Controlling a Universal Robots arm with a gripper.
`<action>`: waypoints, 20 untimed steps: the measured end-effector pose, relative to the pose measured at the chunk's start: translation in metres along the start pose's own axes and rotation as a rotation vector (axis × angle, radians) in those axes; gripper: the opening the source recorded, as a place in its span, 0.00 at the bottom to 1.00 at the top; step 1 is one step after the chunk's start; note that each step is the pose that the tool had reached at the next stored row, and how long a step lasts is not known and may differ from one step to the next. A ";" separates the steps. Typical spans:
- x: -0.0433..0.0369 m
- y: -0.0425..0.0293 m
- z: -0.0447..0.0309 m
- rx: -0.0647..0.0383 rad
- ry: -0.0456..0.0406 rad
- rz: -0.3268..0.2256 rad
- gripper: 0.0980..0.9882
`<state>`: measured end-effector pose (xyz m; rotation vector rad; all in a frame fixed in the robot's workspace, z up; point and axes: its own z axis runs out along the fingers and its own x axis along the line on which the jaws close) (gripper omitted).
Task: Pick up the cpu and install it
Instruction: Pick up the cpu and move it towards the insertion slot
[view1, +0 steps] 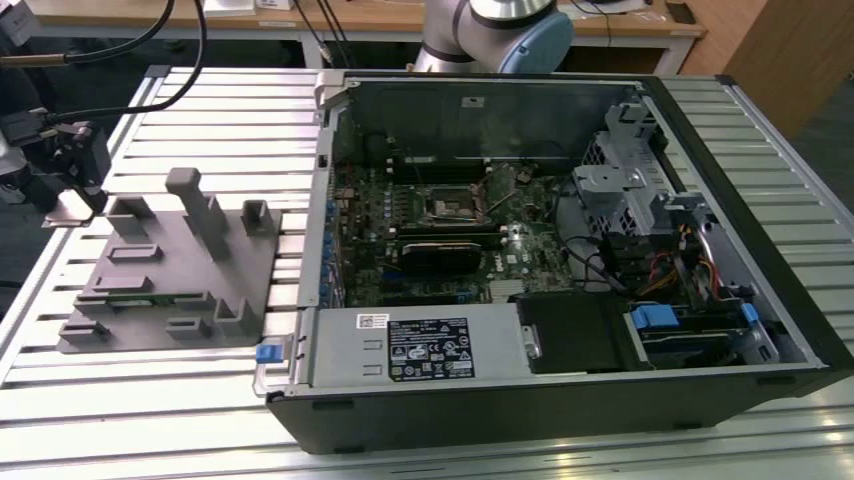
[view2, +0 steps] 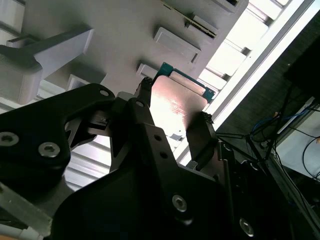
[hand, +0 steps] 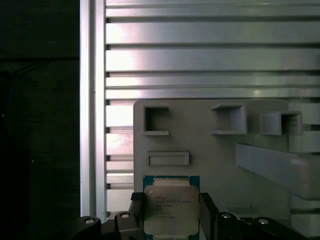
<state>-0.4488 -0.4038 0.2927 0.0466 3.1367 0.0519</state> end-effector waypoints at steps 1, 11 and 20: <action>0.0000 0.0000 -0.0003 0.000 0.0000 0.000 0.49; 0.0000 0.0001 -0.0031 0.000 0.0000 0.000 0.49; 0.0000 0.0002 -0.0056 0.000 0.0000 0.000 0.49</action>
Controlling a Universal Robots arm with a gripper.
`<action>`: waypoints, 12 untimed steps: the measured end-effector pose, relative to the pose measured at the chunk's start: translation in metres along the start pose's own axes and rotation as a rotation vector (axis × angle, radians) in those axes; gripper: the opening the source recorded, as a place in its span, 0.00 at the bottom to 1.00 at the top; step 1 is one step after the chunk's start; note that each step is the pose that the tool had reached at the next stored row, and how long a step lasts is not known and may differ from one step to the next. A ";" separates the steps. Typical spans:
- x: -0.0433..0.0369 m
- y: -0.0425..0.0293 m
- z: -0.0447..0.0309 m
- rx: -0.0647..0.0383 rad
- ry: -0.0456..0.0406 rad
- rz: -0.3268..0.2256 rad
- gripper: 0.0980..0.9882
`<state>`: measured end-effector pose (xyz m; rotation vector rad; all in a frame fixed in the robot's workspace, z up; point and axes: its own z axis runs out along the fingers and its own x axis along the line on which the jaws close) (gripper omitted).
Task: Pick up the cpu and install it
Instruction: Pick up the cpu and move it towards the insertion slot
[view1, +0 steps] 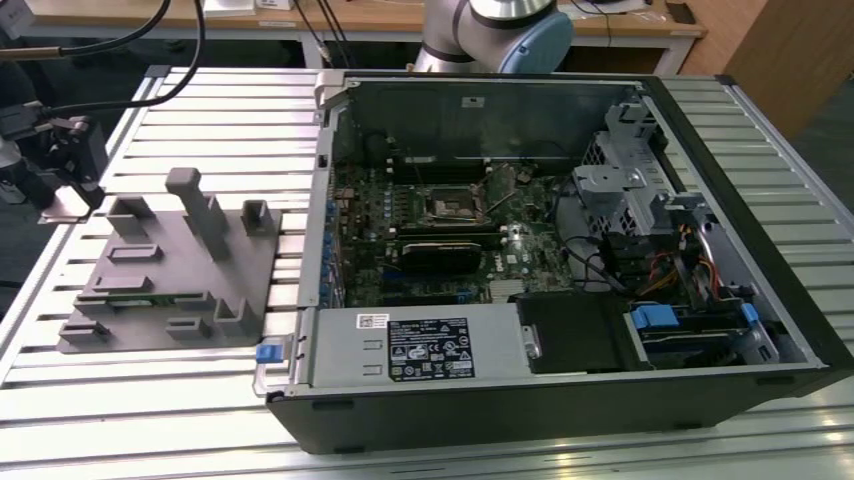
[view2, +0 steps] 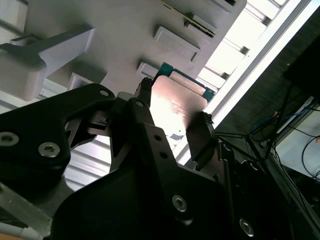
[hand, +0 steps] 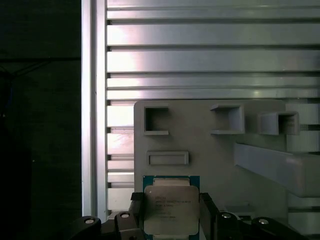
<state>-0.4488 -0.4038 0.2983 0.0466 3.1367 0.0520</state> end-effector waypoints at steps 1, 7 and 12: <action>0.0000 0.0000 -0.0002 0.000 0.0000 0.000 0.49; 0.0000 0.0001 -0.0017 0.000 -0.0001 0.000 0.49; 0.0000 0.0001 -0.0030 0.000 0.0000 0.000 0.49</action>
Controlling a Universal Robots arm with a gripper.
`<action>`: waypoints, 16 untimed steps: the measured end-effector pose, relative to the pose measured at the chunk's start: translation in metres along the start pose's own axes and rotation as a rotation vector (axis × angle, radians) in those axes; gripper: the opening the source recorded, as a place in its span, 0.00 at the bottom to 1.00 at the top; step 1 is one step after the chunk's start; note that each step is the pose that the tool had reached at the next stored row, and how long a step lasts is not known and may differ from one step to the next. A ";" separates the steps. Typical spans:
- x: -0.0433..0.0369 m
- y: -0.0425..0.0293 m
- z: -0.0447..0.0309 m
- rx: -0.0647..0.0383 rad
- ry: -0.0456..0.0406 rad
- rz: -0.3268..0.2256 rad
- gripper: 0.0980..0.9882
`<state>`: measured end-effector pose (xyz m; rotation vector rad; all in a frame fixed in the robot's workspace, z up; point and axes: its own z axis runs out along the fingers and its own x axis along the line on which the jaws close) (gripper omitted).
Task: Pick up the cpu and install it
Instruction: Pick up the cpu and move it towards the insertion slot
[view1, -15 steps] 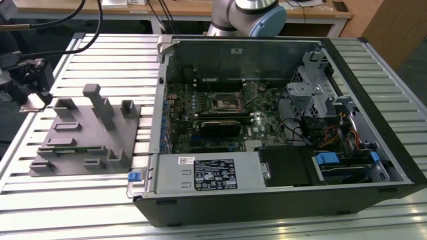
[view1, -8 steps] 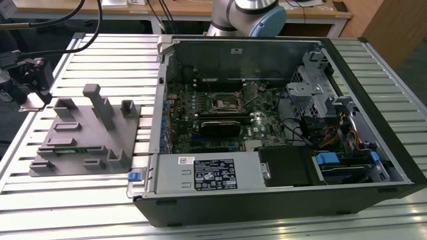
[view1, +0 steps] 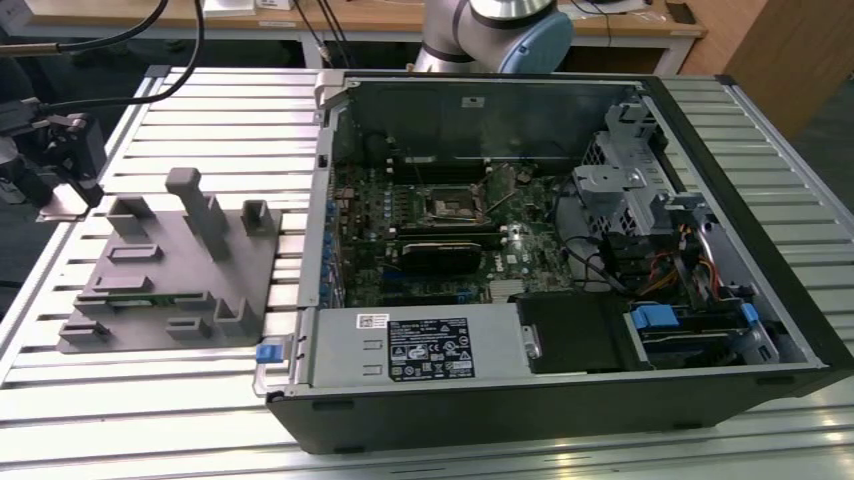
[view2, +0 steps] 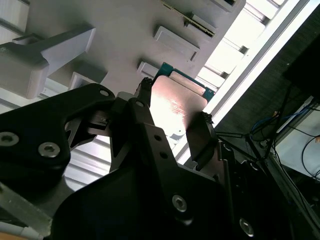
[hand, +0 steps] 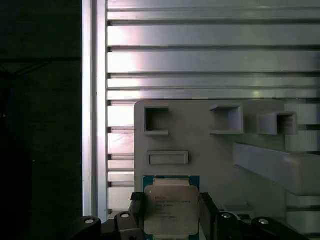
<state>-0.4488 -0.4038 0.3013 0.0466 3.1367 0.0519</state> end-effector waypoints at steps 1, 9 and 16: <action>0.0000 0.0000 -0.0002 0.000 0.0000 0.000 0.49; 0.0000 0.0001 -0.0019 0.000 0.0000 0.000 0.49; 0.0000 0.0001 -0.0033 0.000 0.0000 0.000 0.49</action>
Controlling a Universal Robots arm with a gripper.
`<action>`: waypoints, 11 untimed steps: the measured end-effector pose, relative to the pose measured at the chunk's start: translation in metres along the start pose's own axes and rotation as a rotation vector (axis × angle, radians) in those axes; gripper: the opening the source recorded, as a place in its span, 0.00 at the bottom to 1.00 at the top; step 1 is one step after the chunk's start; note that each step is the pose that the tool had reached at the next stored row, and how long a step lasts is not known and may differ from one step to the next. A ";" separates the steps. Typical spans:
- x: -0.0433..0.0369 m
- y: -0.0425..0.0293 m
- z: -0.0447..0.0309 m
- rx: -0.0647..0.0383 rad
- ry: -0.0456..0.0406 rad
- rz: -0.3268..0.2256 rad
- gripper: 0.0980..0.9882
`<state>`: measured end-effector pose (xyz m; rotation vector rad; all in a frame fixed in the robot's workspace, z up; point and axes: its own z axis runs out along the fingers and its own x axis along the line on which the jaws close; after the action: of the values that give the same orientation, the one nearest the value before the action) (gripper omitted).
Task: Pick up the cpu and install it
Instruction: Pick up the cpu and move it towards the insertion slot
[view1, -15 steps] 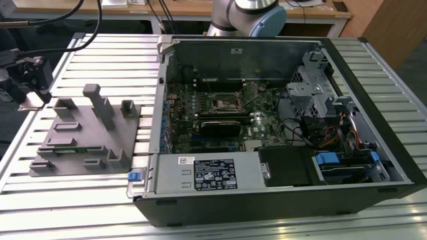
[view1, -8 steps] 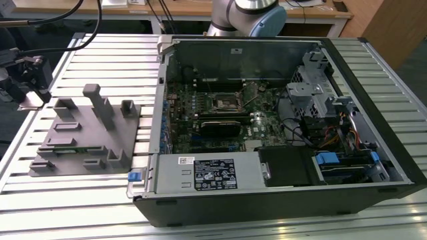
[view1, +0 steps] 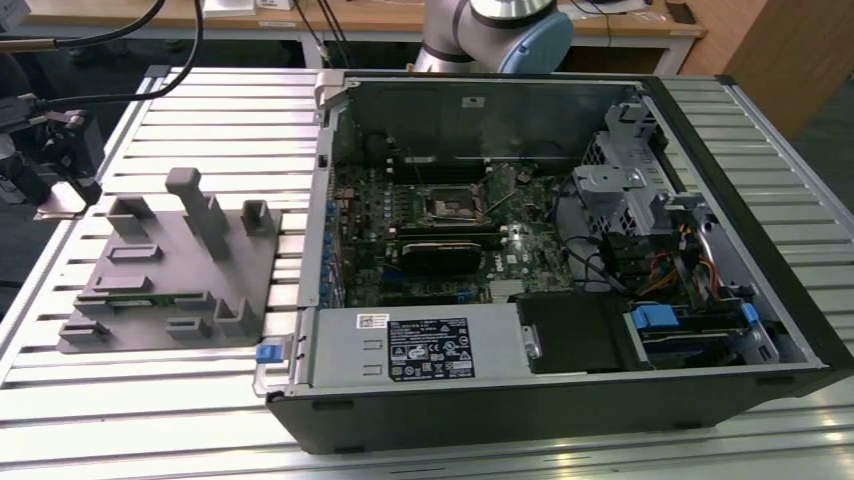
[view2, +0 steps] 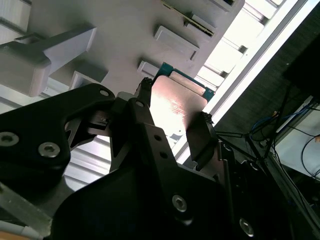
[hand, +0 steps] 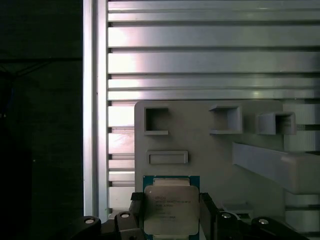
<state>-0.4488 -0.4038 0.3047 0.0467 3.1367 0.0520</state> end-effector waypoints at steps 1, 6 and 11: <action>0.0000 0.0000 -0.0002 0.000 0.0000 0.000 0.49; 0.0000 0.0000 -0.0014 0.000 0.0000 0.000 0.49; 0.0000 0.0001 -0.0025 0.000 0.0000 0.000 0.49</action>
<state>-0.4487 -0.4038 0.3072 0.0466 3.1367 0.0519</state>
